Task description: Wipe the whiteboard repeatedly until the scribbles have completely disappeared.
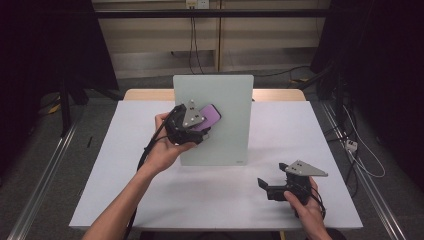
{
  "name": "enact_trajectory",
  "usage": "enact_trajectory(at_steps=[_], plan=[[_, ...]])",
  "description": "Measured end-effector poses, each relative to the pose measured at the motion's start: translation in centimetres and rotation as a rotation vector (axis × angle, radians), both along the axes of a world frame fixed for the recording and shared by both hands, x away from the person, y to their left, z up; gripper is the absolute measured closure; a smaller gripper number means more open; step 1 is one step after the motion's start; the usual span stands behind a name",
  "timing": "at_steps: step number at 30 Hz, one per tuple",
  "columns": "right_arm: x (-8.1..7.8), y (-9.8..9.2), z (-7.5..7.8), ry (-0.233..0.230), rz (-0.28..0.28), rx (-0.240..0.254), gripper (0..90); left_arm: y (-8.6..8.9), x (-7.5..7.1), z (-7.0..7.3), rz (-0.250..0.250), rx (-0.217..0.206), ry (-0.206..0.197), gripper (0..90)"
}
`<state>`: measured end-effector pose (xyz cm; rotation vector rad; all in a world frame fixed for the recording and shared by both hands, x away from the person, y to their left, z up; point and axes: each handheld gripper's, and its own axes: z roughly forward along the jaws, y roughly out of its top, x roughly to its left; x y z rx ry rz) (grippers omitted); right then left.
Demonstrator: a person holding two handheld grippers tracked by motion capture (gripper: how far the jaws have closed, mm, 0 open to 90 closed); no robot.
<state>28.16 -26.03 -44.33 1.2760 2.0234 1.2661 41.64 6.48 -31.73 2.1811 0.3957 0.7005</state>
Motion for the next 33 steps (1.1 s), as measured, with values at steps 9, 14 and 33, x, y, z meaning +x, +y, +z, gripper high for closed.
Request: enact_trajectory(at_steps=[9,14,33], plan=[[0.0,0.0,0.0,0.001,0.000,-0.002,3.8,1.9,0.8,1.7,0.037,-0.037,-0.035,40.7],[0.1,0.0,0.0,0.002,0.001,-0.001,3.8,1.9,0.5,1.3,0.038,-0.004,-0.053,40.7],[0.1,0.1,-0.1,0.003,0.001,-0.005,3.8,2.1,-1.3,-3.3,-0.024,0.089,-0.024,40.6]])
